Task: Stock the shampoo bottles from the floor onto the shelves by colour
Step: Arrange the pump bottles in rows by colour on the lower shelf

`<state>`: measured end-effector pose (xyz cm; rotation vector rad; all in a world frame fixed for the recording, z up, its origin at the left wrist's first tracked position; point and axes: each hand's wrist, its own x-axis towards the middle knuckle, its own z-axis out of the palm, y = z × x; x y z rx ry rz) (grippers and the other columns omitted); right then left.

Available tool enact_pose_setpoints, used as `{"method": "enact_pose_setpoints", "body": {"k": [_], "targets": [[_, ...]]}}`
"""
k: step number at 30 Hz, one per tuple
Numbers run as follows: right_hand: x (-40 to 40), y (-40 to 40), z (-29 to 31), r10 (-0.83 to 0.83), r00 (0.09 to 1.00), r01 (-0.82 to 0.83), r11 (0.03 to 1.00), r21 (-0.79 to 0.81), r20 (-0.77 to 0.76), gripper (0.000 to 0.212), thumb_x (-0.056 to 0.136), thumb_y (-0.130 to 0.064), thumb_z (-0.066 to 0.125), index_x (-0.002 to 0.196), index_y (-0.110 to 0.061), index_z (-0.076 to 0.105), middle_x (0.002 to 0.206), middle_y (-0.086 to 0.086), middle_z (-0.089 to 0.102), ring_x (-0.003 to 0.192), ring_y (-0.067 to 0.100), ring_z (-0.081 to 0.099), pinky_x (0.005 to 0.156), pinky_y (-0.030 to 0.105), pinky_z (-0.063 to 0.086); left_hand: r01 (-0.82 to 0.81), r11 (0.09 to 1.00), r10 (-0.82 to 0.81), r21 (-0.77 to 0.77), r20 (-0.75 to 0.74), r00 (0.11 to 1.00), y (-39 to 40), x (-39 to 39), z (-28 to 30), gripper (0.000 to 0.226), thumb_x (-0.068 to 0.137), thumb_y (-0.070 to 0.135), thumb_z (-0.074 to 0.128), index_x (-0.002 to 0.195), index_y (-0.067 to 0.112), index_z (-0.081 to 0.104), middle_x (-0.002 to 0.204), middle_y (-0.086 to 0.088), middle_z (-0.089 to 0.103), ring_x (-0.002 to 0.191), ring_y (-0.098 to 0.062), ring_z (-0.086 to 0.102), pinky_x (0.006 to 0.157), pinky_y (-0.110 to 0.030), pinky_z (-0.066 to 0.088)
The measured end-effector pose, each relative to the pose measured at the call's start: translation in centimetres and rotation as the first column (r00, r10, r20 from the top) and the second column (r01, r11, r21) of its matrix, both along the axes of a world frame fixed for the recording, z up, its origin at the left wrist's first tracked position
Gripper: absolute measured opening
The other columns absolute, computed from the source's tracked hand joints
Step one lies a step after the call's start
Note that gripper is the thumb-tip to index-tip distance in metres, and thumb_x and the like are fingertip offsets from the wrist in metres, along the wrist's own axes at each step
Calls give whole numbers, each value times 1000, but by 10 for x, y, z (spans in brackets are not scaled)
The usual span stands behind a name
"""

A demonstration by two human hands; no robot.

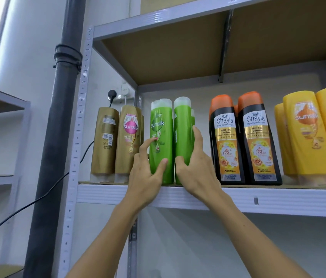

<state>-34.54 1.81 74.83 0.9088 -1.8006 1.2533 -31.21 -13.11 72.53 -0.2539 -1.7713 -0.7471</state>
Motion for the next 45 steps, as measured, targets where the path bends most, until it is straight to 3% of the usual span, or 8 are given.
{"method": "enact_pose_setpoints", "body": {"k": [3,6,9,15,21,26,31,45], "targets": [[-4,-1,0,41,999,-41,999,3,13,86,91,-28,54,155,-44,-2,92,4,66,72,19,65,71,45,58,3,1000,-3,3,-33,999,-1,-1,-1,56,96,38,62,143,48,32,123,16,50,113,-9,52,98,-37,46],[-6,-2,-1,-20,1000,19,1000,16,23,89,92,-41,58,153,-47,-7,116,6,53,87,19,57,84,41,51,6,1000,-5,11,-36,999,-1,-3,-2,57,93,44,61,142,50,32,127,6,54,115,-11,54,101,-44,49],[-6,-1,-1,-75,995,71,996,59,65,89,93,-50,58,155,-44,-5,123,4,39,94,19,45,84,38,41,26,999,-25,19,-26,999,-2,-3,0,58,88,50,57,139,55,30,129,7,59,118,-13,56,99,-47,51],[-9,-3,1,-20,998,20,1000,-9,63,82,85,-48,55,150,-47,5,115,2,60,94,22,62,89,48,53,30,999,-30,14,-30,999,-3,-2,0,57,89,46,57,138,54,30,130,7,60,120,-12,55,102,-47,48],[-8,2,0,-98,991,92,993,68,93,81,92,-47,59,153,-47,5,122,4,38,89,19,55,81,39,45,15,1000,-15,-2,-14,1000,-4,-2,-1,59,88,46,54,140,51,27,128,8,57,117,-14,58,103,-48,47],[-8,0,-1,-92,994,90,995,46,54,82,87,-43,58,151,-47,8,111,6,55,84,21,59,77,42,52,-9,1000,9,-16,-10,1000,-6,0,-3,64,86,44,56,144,46,28,128,9,58,118,-12,57,103,-46,47],[-7,2,-3,-163,985,158,983,93,54,86,91,-40,64,153,-49,3,117,6,42,87,24,56,76,38,43,-41,998,41,-54,-10,999,-5,3,-3,67,87,44,57,147,41,27,130,13,52,119,-9,54,103,-41,47],[-13,10,-2,-159,987,160,976,145,-22,93,89,-30,66,154,-45,1,99,6,62,83,24,61,80,46,54,-54,994,61,-97,68,996,-13,-5,7,74,90,35,71,147,37,23,130,15,45,115,-6,42,96,-25,35]]}}
